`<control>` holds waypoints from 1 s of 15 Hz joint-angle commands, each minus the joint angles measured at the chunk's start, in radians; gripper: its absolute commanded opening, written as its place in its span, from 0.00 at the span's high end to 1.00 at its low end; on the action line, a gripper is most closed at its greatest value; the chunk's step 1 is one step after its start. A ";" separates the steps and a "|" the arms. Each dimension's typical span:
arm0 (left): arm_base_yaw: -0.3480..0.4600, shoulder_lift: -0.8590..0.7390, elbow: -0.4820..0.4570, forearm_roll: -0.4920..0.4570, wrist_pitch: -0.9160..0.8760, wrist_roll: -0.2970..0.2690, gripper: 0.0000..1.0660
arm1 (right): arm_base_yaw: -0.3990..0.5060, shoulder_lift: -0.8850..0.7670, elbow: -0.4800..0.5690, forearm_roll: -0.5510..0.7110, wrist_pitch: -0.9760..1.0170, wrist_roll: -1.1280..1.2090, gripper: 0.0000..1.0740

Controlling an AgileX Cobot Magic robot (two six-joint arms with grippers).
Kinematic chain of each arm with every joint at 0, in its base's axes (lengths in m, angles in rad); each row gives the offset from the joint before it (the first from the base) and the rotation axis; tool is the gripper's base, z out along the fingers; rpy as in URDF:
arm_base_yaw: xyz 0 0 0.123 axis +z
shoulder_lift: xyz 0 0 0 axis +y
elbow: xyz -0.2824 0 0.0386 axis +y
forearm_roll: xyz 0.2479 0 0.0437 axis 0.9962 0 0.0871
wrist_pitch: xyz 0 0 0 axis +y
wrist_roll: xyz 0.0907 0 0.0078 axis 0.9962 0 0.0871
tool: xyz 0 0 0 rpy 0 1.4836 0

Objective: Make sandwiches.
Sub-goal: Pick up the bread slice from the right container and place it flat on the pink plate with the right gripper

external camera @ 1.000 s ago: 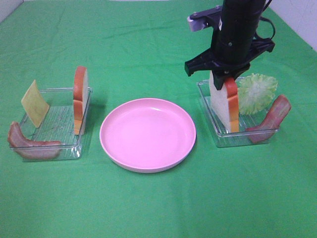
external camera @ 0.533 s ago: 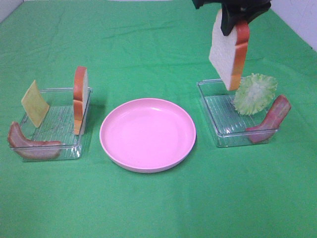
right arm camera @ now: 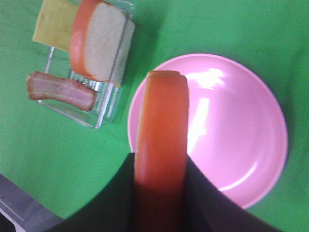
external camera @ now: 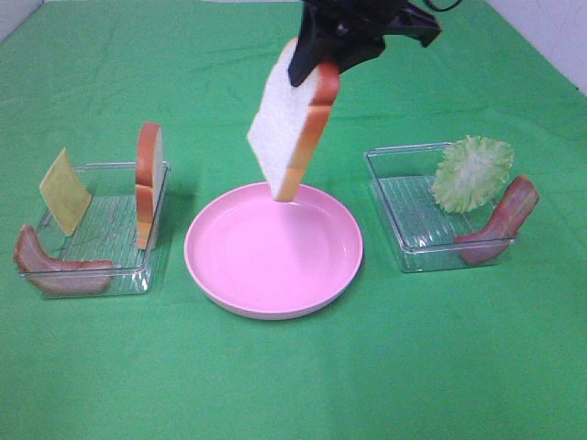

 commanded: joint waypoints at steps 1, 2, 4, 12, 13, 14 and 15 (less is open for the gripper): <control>0.005 -0.002 0.001 -0.005 -0.001 0.000 0.06 | 0.087 0.033 -0.003 0.022 -0.057 -0.025 0.93; 0.005 -0.002 0.001 -0.005 -0.001 0.000 0.06 | 0.117 0.051 -0.003 0.022 -0.069 -0.039 0.93; 0.005 -0.002 0.001 -0.005 -0.001 0.000 0.06 | 0.174 0.110 -0.003 0.016 -0.097 -0.061 0.93; 0.005 -0.002 0.001 -0.005 -0.001 0.000 0.06 | 0.174 0.230 -0.003 -0.065 -0.109 -0.065 0.93; 0.005 -0.002 0.001 -0.005 -0.001 0.000 0.06 | 0.174 0.234 -0.003 -0.095 -0.110 -0.065 0.93; 0.005 -0.002 0.001 -0.005 -0.001 0.000 0.06 | 0.174 0.236 -0.003 -0.127 -0.114 -0.065 0.93; 0.005 -0.002 0.001 -0.005 -0.001 0.000 0.06 | 0.174 0.236 -0.003 -0.141 -0.115 -0.065 0.92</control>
